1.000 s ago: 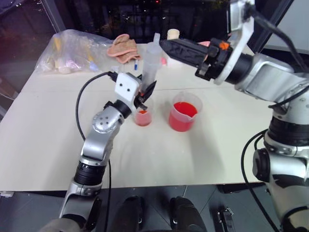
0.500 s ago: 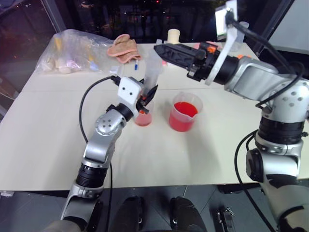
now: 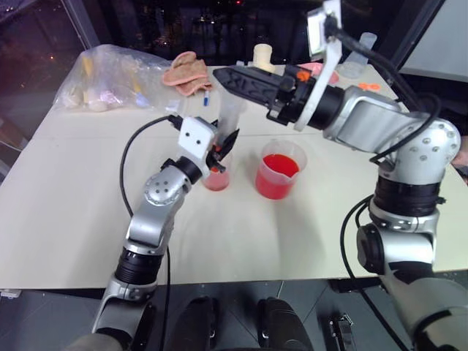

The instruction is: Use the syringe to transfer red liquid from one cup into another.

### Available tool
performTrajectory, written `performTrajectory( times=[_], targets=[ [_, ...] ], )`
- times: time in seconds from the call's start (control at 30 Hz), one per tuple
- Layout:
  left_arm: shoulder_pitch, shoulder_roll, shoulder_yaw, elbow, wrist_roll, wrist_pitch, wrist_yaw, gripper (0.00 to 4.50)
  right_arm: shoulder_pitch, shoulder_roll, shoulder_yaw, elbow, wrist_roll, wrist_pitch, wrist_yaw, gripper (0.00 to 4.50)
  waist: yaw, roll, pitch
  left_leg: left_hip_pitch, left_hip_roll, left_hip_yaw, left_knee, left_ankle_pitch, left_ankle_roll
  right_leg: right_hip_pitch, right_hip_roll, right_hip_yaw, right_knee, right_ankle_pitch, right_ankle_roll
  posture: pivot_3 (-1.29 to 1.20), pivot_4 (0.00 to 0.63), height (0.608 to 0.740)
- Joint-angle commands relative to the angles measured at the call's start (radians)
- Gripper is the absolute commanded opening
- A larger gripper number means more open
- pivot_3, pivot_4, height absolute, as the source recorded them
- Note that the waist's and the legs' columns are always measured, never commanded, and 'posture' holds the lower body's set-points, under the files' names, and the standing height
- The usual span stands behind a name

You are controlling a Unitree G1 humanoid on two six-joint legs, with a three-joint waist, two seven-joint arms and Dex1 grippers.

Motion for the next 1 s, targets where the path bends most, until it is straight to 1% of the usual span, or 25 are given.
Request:
performTrajectory(
  times=[0.03,0.07,0.1,0.17,0.2,0.37,0.53,1.0],
  targets=[
    [-0.006,0.002,-0.001,-0.057,0.003,-0.007,0.002,1.52,-0.024,0.009,-0.001,-0.010,-0.001,0.006,0.015,2.33,0.000,0.000,0.000,0.000,0.000,0.000,0.000,0.000,0.000,0.000,0.000,0.000,0.000,0.000,0.000,0.00,0.150,0.740],
    [-0.005,0.003,0.000,-0.059,0.002,-0.006,0.002,1.52,-0.038,0.026,0.018,0.023,-0.039,-0.008,0.031,1.77,-0.001,0.000,0.000,0.000,0.000,0.000,0.000,0.000,0.000,0.000,0.000,0.000,0.000,0.000,0.000,0.00,0.150,0.740],
    [-0.003,0.003,0.000,-0.061,0.002,-0.006,0.001,1.52,-0.055,0.046,0.040,0.062,-0.084,-0.025,0.051,1.37,-0.002,0.000,0.000,0.000,0.000,0.000,0.000,0.000,0.000,0.000,0.000,0.000,0.000,0.000,0.000,0.00,0.150,0.740],
    [0.002,0.005,-0.003,-0.064,0.004,-0.011,-0.001,1.52,-0.077,0.068,0.066,0.112,-0.150,-0.041,0.091,0.40,-0.011,0.000,0.000,0.000,0.000,0.000,0.000,0.000,-0.001,0.000,0.000,0.000,0.001,0.000,0.000,0.00,0.150,0.740],
    [0.005,0.006,-0.005,-0.065,0.006,-0.013,-0.001,1.52,-0.080,0.072,0.068,0.119,-0.166,-0.041,0.107,0.04,-0.015,0.000,0.000,0.001,0.000,0.000,0.000,0.000,-0.001,0.000,0.001,0.000,0.001,0.000,0.000,0.00,0.150,0.740],
    [0.005,0.000,0.002,-0.068,0.003,-0.012,0.009,1.52,-0.093,0.082,0.063,0.139,-0.219,-0.023,0.159,0.04,-0.021,0.000,0.000,0.000,0.000,0.000,-0.001,0.001,-0.001,-0.001,0.001,0.000,0.002,0.000,0.000,0.00,0.150,0.740],
    [0.011,0.002,0.001,-0.072,0.003,-0.015,0.009,1.52,-0.096,0.097,0.053,0.142,-0.237,0.015,0.174,0.04,-0.022,0.000,0.000,0.000,0.000,0.000,-0.001,0.001,-0.002,-0.001,0.000,0.000,0.002,0.000,0.000,0.00,0.150,0.740],
    [0.007,-0.001,0.002,-0.099,-0.009,0.005,0.006,1.52,-0.065,0.179,0.008,0.139,-0.255,0.083,0.123,0.04,-0.023,0.000,0.000,0.000,0.000,0.000,-0.001,0.001,-0.002,-0.002,0.000,0.000,0.002,0.000,0.000,0.00,0.150,0.740]
  ],
)
